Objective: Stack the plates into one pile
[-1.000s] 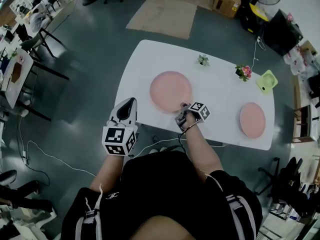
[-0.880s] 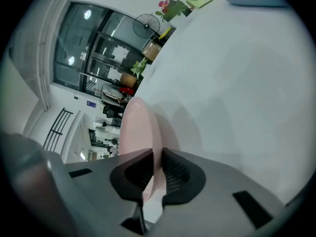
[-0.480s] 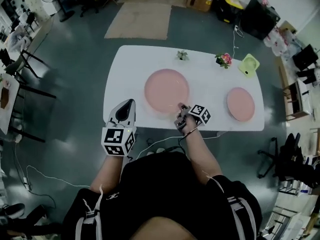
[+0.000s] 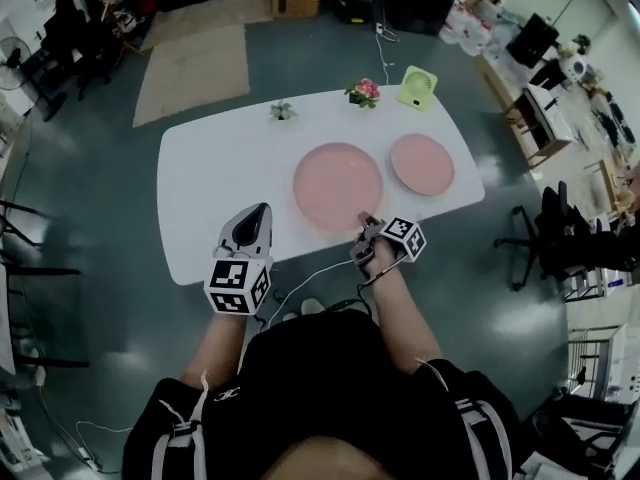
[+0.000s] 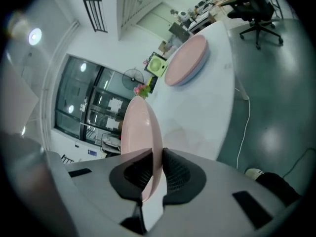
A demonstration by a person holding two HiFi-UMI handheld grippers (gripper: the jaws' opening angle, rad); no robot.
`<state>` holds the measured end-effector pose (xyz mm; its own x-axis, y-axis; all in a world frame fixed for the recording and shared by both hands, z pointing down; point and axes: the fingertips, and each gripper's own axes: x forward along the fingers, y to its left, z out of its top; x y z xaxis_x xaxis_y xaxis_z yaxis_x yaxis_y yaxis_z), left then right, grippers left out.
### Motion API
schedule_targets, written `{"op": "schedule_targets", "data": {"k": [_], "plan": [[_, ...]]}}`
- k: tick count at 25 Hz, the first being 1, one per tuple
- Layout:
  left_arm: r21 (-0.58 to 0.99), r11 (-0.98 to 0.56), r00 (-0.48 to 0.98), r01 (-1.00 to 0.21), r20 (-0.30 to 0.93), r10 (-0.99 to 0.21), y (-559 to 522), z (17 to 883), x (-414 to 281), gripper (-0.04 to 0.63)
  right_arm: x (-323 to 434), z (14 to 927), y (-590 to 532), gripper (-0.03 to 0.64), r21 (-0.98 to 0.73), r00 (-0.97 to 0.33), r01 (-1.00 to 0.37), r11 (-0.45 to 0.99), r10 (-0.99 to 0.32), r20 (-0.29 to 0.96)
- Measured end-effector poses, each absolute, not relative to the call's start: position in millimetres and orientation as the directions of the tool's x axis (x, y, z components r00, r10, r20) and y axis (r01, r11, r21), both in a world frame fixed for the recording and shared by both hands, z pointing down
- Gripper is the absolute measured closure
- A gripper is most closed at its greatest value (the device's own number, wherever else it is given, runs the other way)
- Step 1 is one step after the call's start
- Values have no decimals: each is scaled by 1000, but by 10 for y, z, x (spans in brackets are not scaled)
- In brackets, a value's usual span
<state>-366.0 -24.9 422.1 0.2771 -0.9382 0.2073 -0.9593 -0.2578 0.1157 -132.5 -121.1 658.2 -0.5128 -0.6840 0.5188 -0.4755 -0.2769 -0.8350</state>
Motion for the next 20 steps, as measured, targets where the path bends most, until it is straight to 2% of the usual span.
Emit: {"op": "schedule_targets", "data": {"k": [11,20], "plan": [[111,-526,537,-843,210,-817,-584,4211,-2321,583,314,6545,-727,555,-841,-243,-331,-429,-822,515],[87,-585,589,-806,212,-780,-897,4248,-1723,583,993,6565,-896,549,-843,-153,-263,-470,-842,517]]}}
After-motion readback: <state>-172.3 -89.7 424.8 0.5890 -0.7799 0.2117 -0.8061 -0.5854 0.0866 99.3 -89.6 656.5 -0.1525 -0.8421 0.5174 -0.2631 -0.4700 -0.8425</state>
